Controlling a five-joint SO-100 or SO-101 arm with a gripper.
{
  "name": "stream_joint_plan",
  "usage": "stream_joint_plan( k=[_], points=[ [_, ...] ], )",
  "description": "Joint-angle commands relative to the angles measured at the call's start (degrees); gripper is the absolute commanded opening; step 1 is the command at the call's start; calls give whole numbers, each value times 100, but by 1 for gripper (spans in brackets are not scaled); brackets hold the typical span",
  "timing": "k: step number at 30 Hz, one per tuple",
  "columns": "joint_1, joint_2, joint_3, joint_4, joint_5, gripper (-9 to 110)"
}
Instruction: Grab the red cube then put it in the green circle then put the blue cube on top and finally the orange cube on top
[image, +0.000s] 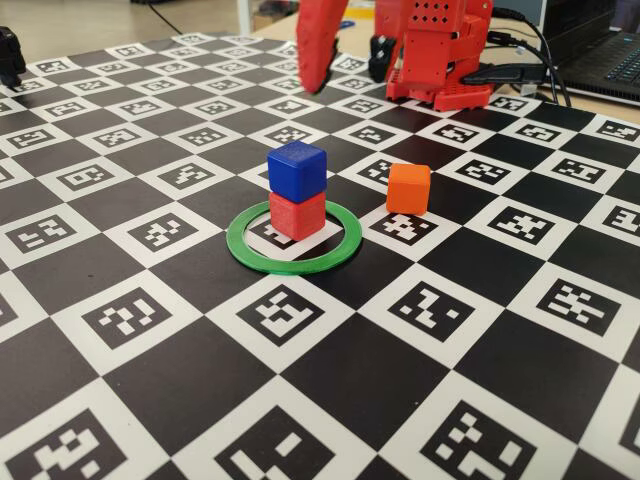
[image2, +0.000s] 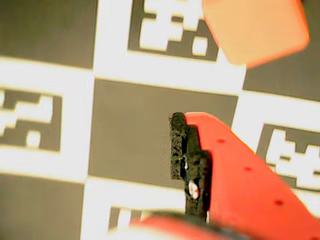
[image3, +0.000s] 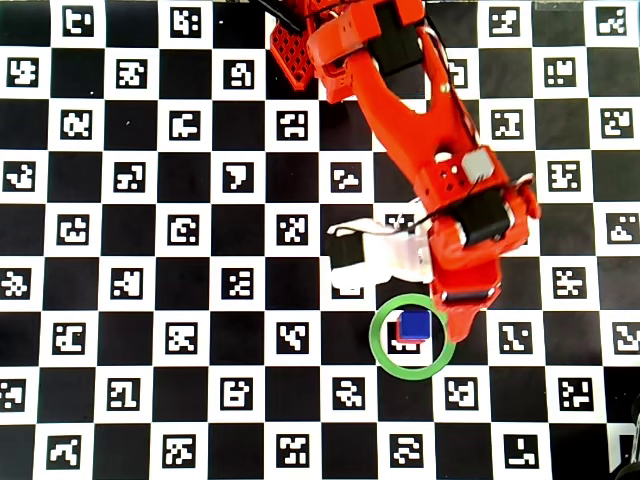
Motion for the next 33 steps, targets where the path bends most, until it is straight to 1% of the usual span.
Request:
stream_joint_plan(
  k=[1,5,8,15,27,33],
  points=[
    [-141,1046,105,44,79,40],
    [-290,1503,642,-62,308,40],
    [-422,1767,1143,-264,246,40],
    [-677,2259,2531,-1160,-264,39],
    [-800,2074,3885,-2162,-1134,39],
    [-791,1767,4034,-2391,-1362,39]
  ],
)
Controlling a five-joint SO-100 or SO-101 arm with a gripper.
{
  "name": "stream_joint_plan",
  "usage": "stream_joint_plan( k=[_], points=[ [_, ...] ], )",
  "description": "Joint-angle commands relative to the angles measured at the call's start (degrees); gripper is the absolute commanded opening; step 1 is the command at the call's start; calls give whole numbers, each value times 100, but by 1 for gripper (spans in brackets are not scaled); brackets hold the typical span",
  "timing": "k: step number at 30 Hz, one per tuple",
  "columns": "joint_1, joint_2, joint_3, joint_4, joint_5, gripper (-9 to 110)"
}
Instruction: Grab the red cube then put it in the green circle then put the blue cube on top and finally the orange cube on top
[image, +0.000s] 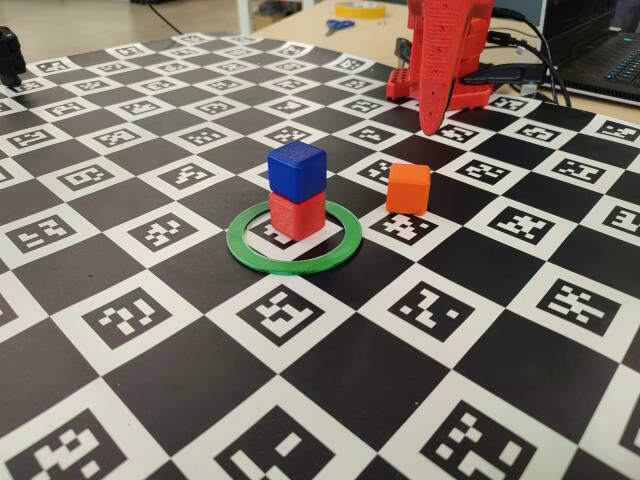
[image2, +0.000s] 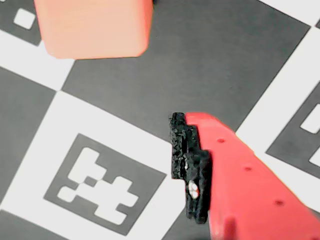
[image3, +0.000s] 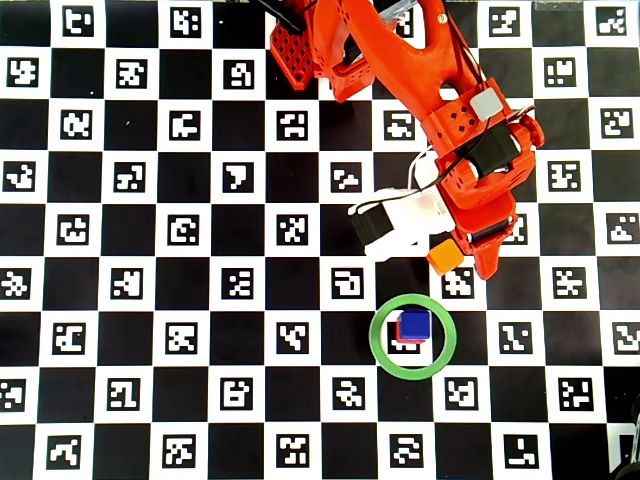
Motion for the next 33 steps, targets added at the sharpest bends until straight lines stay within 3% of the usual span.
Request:
stream_joint_plan(
  k=[1,33],
  points=[
    [-18,-9,-62,-132,-114,39],
    [290,-1151,-79,-844,-492,39]
  ],
)
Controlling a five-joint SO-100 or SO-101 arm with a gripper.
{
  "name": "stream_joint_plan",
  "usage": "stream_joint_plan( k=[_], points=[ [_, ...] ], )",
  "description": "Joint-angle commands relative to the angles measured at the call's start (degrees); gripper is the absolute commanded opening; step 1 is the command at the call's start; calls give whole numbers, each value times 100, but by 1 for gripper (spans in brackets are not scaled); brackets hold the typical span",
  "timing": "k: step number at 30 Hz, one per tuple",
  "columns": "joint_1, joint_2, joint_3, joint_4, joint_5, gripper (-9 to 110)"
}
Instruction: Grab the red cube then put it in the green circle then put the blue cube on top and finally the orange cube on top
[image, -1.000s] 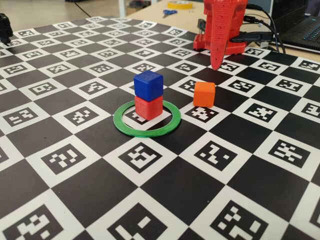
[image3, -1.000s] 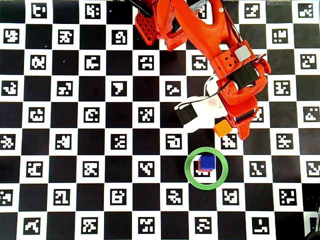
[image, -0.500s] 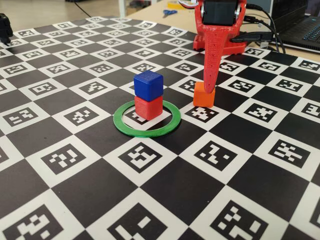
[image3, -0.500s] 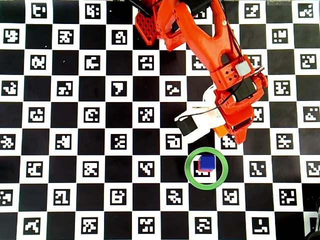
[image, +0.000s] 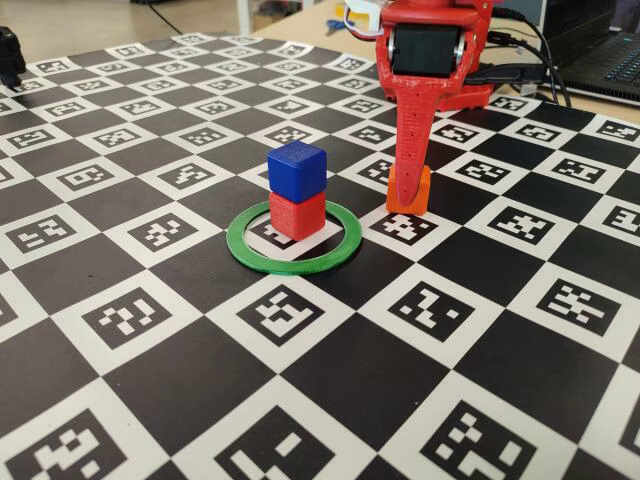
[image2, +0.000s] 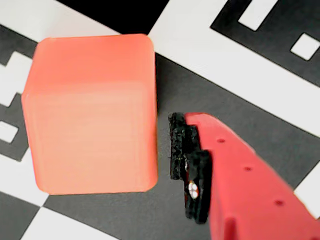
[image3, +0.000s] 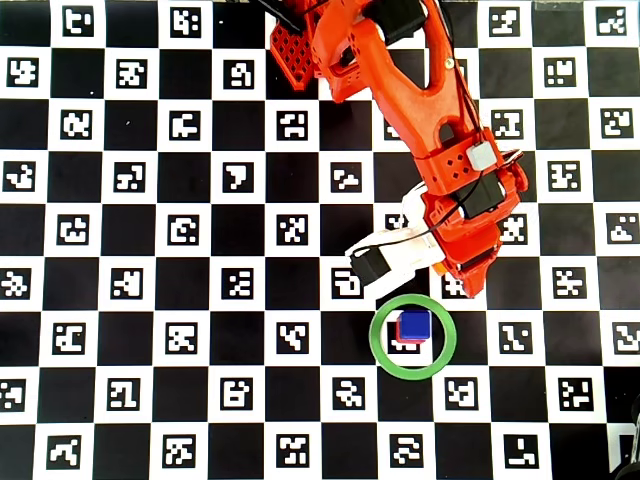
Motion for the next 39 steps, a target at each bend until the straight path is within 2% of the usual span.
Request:
stream_joint_plan(
  k=[1,11,25,33,39],
  points=[
    [-18,79,-79,-70,9,39],
    [-35,-18,-97,-149,18,35],
    [-35,-53,-105,-185,35,12],
    [-79,18,-246,18,132,11],
    [-53,97,-976,923,211,11]
  ],
)
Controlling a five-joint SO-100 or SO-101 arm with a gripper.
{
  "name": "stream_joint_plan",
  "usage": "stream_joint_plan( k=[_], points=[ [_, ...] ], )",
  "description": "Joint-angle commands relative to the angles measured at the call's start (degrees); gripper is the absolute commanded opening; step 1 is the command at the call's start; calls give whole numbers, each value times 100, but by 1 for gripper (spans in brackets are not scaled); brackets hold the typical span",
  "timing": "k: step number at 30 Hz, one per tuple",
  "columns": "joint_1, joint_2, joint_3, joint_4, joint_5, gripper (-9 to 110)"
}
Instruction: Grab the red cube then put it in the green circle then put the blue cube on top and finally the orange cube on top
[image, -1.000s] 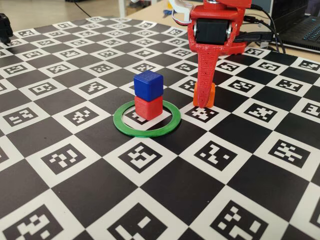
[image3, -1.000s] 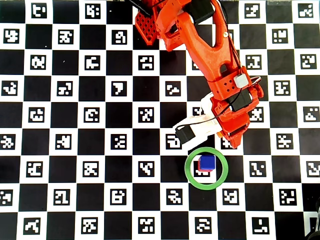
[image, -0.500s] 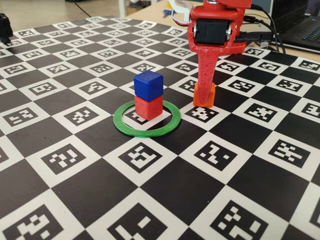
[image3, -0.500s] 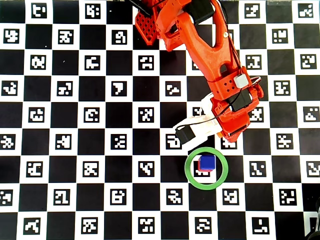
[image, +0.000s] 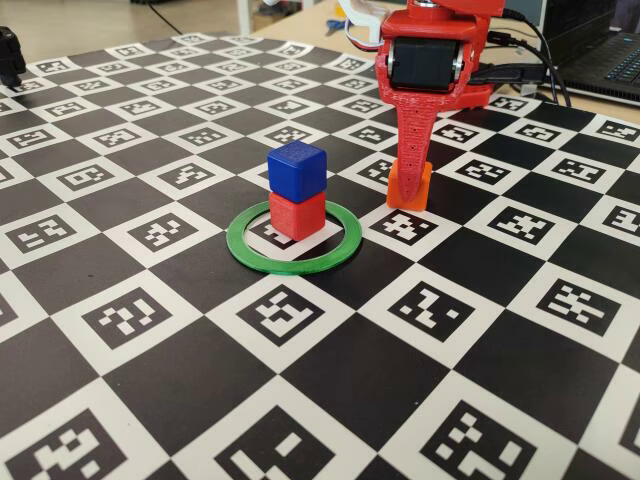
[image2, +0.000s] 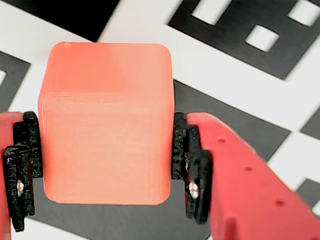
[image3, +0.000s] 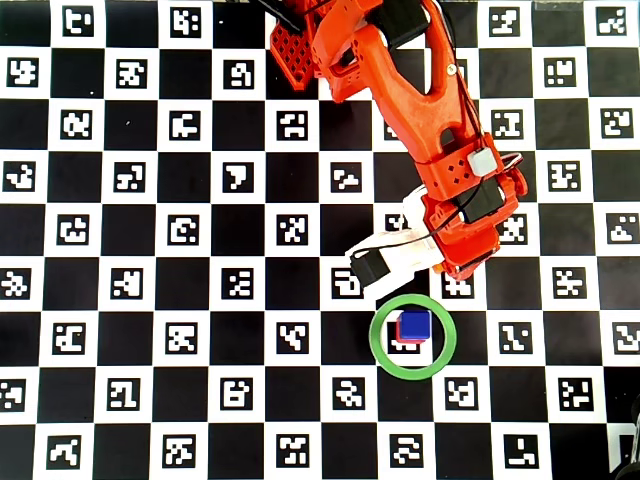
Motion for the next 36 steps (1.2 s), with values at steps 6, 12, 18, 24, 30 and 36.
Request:
stream_joint_plan(
  k=[6,12,18,24,30,36],
  points=[
    [123,545,-1529,1195,62,10],
    [360,396,-2566,1995,281,10],
    [747,53,-3568,2575,264,10],
    [1187,-519,-4764,3076,229,10],
    [1415,-1283,-5933,3445,220,10],
    [1547,-1837,-6495,3516,290,10]
  ],
)
